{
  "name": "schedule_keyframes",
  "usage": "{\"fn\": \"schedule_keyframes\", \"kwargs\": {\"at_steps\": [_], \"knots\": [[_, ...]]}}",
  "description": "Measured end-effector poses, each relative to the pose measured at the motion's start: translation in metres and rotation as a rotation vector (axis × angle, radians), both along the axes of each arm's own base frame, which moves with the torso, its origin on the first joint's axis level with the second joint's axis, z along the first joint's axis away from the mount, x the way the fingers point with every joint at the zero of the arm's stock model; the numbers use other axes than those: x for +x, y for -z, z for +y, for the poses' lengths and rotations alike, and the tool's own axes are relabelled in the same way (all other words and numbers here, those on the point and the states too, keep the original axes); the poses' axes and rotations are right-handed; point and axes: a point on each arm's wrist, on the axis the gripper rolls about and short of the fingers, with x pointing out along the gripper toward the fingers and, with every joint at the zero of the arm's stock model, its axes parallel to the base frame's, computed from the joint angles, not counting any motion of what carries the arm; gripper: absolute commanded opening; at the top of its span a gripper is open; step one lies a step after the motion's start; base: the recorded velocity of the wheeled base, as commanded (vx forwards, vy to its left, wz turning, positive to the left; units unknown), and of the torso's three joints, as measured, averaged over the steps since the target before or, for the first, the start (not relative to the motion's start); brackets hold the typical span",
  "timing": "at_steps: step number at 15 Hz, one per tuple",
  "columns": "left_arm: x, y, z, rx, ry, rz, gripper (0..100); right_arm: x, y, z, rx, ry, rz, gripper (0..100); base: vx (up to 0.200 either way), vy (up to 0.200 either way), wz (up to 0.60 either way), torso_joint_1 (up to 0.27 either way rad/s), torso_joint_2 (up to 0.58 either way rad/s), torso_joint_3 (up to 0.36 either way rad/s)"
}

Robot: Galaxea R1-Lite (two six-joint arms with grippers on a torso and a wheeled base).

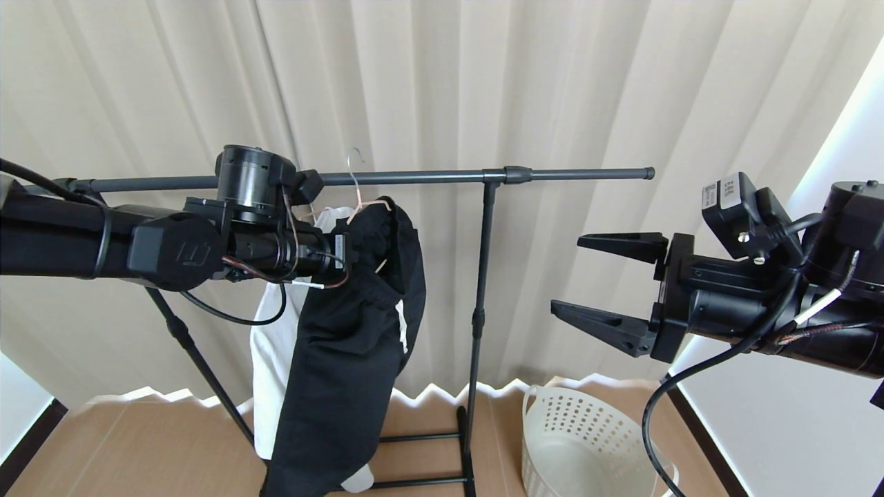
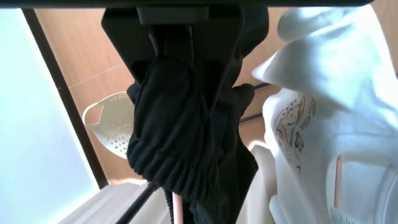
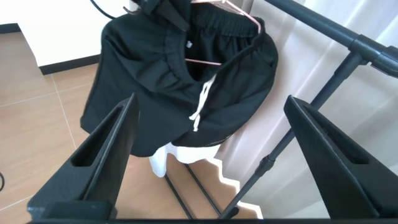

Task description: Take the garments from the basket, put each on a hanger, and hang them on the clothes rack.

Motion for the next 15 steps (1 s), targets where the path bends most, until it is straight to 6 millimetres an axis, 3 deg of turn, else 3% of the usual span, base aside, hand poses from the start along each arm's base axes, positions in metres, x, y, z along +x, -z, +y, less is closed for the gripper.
{"fn": "schedule_keyframes", "kwargs": {"at_steps": [7, 15], "knots": [[0.028, 0.013, -0.009, -0.001, 0.0, 0.003, 0, 0.001, 0.003, 0.001, -0.005, -0.001, 0.01, 100, 0.0, 0.0, 0.0, 0.0, 0.0, 0.0], [0.037, 0.028, -0.012, 0.01, 0.001, 0.032, 0, 0.002, 0.003, 0.001, -0.006, -0.001, 0.012, 100, 0.0, 0.0, 0.0, 0.0, 0.0, 0.0]]}}
